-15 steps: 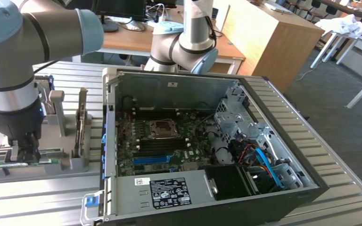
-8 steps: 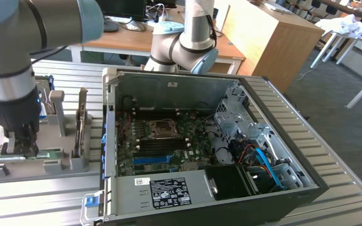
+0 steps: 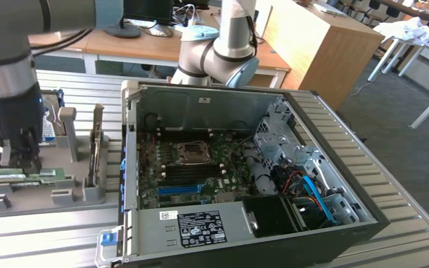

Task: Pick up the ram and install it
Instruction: 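Pick up the ram and move it above insertion slot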

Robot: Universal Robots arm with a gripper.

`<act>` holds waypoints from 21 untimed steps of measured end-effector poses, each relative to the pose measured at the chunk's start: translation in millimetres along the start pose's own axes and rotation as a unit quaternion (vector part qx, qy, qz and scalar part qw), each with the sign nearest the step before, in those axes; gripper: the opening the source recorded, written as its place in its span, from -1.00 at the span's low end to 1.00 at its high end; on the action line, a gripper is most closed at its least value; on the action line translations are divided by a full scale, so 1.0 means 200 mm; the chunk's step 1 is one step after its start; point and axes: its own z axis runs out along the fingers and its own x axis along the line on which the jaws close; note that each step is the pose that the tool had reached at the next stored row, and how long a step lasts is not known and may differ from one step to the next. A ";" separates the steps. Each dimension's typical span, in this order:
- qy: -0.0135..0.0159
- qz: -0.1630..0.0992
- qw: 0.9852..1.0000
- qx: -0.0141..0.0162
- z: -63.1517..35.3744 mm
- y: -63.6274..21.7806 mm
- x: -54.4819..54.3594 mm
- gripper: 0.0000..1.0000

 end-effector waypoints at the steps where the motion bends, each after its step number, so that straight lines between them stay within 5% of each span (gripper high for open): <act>1: 0.000 0.000 1.000 0.000 -0.018 0.001 0.00 -0.76; 8: 0.004 -0.004 1.000 0.000 -0.099 0.003 0.00 -0.76; 21: 0.004 -0.006 1.000 0.000 -0.288 0.009 -0.01 -0.76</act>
